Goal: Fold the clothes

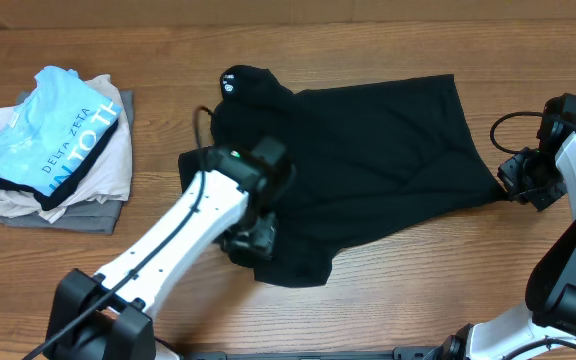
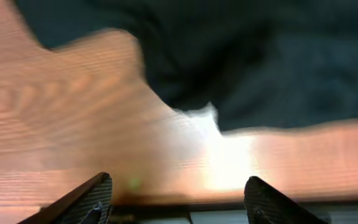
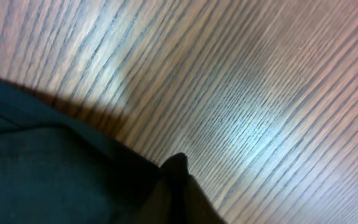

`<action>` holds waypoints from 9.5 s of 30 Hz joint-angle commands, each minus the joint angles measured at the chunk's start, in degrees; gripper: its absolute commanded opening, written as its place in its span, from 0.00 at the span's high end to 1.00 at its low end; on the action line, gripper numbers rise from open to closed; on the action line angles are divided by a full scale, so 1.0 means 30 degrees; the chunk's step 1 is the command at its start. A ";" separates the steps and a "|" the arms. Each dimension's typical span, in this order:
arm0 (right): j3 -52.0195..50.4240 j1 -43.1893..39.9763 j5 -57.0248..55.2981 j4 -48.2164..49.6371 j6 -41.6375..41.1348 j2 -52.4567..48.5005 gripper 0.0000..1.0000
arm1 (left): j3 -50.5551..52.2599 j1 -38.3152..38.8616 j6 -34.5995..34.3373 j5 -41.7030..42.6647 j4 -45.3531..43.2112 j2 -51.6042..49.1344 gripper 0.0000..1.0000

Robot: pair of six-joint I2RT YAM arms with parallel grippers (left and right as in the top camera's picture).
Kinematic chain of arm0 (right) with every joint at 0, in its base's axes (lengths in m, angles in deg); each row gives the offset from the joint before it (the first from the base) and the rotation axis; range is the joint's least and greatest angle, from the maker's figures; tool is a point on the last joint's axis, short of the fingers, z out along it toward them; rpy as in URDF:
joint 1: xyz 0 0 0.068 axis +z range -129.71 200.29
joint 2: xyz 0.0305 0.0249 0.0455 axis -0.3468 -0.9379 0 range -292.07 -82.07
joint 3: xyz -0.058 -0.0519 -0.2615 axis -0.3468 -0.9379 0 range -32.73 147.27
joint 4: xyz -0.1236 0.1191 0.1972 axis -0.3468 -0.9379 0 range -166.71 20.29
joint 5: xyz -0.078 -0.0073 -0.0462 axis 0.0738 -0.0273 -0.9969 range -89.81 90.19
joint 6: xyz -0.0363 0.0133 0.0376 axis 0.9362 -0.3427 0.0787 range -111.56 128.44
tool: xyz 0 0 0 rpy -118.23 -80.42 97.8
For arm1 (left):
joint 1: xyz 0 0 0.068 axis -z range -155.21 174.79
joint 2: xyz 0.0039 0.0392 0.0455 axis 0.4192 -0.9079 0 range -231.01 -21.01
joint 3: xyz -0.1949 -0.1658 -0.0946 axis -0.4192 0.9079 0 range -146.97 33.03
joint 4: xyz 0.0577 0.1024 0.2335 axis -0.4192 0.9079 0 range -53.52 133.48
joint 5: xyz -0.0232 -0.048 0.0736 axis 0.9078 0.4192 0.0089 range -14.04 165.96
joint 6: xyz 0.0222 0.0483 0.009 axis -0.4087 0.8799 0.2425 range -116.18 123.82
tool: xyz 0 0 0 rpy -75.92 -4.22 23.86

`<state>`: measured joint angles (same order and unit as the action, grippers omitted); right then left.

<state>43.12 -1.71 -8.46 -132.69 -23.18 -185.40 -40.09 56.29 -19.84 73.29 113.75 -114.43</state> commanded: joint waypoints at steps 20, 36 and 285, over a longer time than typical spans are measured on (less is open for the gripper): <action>0.0211 -0.0087 0.7774 0.1508 0.3191 0.0160 0.27 | 0.5588 -0.5894 0.0831 -0.1421 -1.1737 -0.4044 0.96; 0.0204 0.0816 0.8342 0.1093 0.3483 0.0153 0.30 | 0.0437 -1.3784 0.1617 -0.0117 -1.0965 -0.4138 0.96; -0.4109 0.2696 0.9908 1.6568 0.4044 -0.0313 0.93 | 0.6244 -1.0564 0.1158 0.4903 0.3439 0.5180 0.90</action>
<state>29.11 6.49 21.38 -84.70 -11.20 -186.53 -20.34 24.91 -15.58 88.93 124.09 -99.59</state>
